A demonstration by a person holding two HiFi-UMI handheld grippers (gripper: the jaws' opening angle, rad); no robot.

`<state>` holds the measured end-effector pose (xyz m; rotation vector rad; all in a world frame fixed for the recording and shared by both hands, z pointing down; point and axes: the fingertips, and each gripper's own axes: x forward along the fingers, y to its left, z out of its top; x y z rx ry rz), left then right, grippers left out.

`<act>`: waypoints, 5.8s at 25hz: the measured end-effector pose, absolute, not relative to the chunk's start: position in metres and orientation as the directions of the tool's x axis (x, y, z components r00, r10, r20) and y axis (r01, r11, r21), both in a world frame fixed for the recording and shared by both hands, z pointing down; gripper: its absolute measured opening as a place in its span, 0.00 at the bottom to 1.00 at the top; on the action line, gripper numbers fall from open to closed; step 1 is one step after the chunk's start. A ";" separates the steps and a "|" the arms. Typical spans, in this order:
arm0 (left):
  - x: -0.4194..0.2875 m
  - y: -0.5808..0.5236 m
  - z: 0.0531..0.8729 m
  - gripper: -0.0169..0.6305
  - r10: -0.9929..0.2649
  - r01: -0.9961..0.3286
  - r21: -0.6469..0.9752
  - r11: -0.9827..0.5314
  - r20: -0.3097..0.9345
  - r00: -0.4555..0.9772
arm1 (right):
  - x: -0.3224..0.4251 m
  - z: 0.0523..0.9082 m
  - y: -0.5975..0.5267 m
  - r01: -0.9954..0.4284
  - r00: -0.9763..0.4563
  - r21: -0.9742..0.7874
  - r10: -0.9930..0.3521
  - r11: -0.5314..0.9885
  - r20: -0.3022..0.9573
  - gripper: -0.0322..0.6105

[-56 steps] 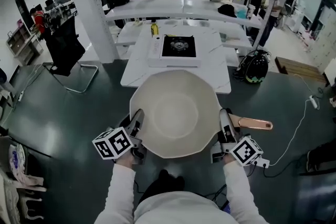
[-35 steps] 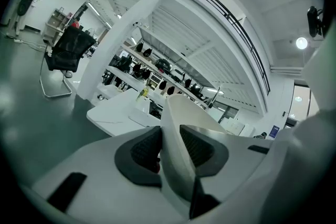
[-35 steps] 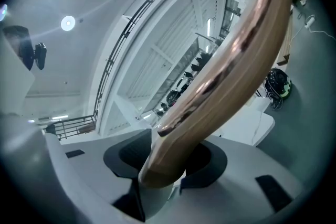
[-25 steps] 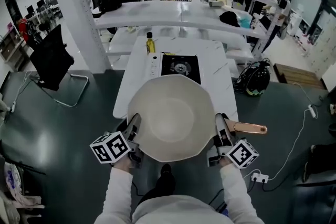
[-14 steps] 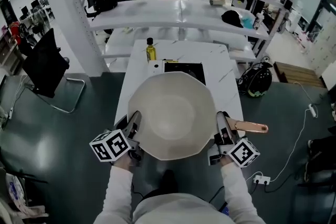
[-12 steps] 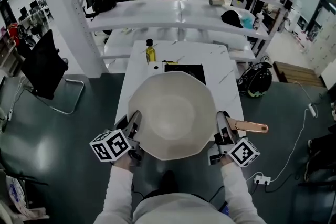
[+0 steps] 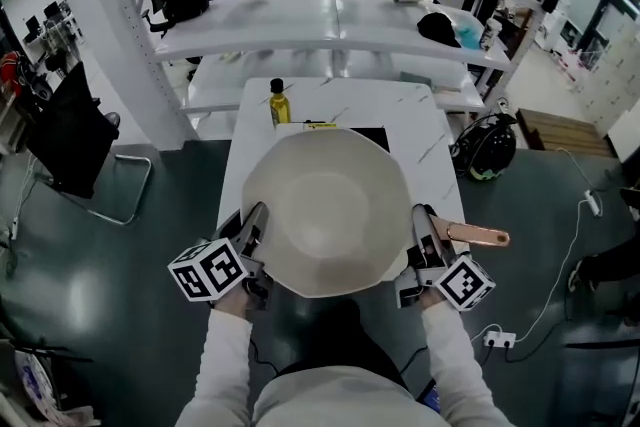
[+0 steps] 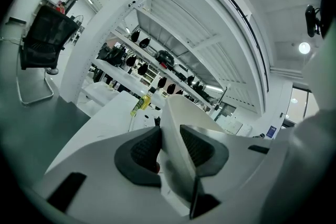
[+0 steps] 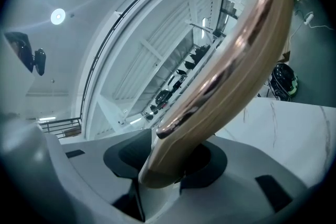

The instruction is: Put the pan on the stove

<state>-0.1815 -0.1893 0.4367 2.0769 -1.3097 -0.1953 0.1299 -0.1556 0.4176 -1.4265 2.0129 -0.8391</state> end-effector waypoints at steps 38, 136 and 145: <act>-0.143 -0.377 0.440 0.21 -0.870 -0.803 0.562 -0.199 0.275 0.408 | 0.166 0.442 -0.366 -0.513 -0.393 -0.819 -0.919 0.257 -0.042 0.33; -0.159 -0.322 0.434 0.24 -0.931 -0.875 0.452 -0.174 0.214 0.296 | 0.146 0.456 -0.286 -0.696 -0.469 -0.639 -0.881 0.326 0.062 0.35; -0.144 -0.296 0.420 0.17 -0.924 -0.900 0.356 -0.252 0.190 0.333 | 0.129 0.436 -0.259 -0.771 -0.461 -0.527 -0.884 0.357 0.077 0.22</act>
